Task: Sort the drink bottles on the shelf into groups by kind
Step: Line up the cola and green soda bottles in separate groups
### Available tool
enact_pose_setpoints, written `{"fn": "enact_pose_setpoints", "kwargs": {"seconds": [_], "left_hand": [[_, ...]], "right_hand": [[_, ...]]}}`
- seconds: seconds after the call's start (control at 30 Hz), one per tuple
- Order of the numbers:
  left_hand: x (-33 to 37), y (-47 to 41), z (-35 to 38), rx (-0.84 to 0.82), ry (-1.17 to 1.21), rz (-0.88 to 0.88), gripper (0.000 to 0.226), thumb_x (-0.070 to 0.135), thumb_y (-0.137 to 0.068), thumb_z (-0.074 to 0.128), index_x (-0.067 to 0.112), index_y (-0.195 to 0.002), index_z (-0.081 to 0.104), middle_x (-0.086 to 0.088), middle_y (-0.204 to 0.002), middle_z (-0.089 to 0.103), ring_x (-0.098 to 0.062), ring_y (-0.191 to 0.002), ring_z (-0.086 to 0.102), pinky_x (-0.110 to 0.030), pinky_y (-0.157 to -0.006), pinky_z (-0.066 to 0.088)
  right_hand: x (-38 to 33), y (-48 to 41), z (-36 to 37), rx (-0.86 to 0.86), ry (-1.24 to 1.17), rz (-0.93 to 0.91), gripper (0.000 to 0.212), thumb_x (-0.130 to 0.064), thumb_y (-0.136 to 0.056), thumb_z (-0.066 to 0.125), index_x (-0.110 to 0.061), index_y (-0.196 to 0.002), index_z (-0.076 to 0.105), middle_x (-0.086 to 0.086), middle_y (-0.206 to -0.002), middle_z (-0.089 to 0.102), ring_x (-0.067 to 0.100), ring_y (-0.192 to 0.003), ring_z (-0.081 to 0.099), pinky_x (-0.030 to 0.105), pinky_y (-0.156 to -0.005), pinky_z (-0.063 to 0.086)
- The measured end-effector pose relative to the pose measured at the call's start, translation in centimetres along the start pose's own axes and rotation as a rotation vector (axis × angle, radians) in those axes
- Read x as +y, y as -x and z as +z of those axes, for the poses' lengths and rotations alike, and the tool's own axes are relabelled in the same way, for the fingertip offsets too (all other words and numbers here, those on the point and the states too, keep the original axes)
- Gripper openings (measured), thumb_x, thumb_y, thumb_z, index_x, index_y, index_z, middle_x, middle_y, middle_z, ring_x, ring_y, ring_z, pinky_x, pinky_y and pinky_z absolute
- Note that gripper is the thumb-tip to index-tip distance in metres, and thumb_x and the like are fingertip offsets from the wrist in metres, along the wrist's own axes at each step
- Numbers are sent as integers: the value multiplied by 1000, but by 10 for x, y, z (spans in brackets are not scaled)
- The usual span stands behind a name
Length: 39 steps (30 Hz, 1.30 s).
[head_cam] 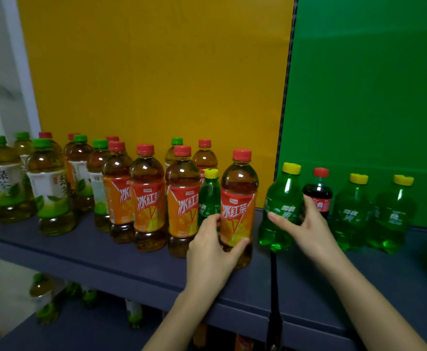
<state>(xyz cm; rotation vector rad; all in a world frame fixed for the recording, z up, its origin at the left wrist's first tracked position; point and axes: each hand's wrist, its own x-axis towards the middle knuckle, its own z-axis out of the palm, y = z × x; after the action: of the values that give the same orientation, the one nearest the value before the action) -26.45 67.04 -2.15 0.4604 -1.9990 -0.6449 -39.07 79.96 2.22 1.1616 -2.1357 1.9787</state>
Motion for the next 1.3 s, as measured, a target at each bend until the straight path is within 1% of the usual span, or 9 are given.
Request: {"fn": "enact_pose_setpoints", "kwargs": {"seconds": [0.13,0.27,0.37,0.47,0.6,0.8,1.03,1.17,1.3], "left_hand": [[4,-11,15,-37,-54,-12,66,49,-75,69,16,-127,44,3,-121,57,-15,-109,57,-31,-85,51],[6,-19,17,-59,-94,12,62,52,-80,62,17,-129,45,4,-121,56,-14,-110,56,-28,-86,48],[3,-12,8,45,-54,65,54,55,-85,49,14,-121,53,3,-112,60,-11,-102,58,-21,-81,47],[-5,-4,-2,161,-55,111,39,32,-91,54,10,-122,49,-2,-114,55,-10,-105,52,-13,-86,38],[-12,0,-1,148,-99,87,53,12,-89,59,3,-136,37,-11,-133,48,-23,-122,49,-26,-96,41],[-5,-15,4,24,-64,-17,70,16,-93,52,5,-147,10,-10,-153,22,-21,-142,23,-21,-111,14],[-15,-51,14,-109,68,-213,77,21,-88,59,5,-146,11,-13,-147,32,-27,-135,33,-45,-110,33],[-22,-67,20,-167,152,-334,87,21,-80,70,6,-144,14,-14,-143,36,-28,-133,35,-47,-108,35],[-22,-63,24,-103,80,-292,73,18,-81,69,3,-139,26,-13,-136,42,-27,-128,40,-42,-106,37]], "right_hand": [[6,4,-7,32,29,2,59,-19,-75,74,-30,-118,36,-25,-100,50,-14,-86,49,1,-63,43],[14,3,-9,40,13,19,61,-19,-73,74,-24,-123,41,-14,-108,56,-7,-93,53,10,-70,44],[15,3,-9,36,0,9,62,-17,-74,73,-22,-126,40,-20,-104,54,-11,-89,52,5,-63,45],[14,6,-9,35,-6,1,59,-16,-75,72,-25,-123,40,-24,-102,51,-11,-87,51,0,-59,43],[13,10,-9,33,-6,-1,61,-17,-74,73,-27,-124,38,-23,-103,51,-11,-89,50,0,-60,43],[14,14,-8,18,-24,-1,64,-16,-73,73,-25,-127,39,-23,-105,54,-16,-88,54,1,-64,45],[15,17,-8,6,-27,16,67,-17,-72,74,-24,-129,39,-18,-107,56,-7,-94,56,5,-67,48],[17,18,-7,-4,-19,24,70,-20,-68,75,-21,-129,41,-16,-109,58,-11,-94,58,7,-72,49],[12,22,-7,5,-2,19,67,-18,-71,75,-22,-128,41,-17,-108,58,-14,-92,57,5,-70,47]]}}
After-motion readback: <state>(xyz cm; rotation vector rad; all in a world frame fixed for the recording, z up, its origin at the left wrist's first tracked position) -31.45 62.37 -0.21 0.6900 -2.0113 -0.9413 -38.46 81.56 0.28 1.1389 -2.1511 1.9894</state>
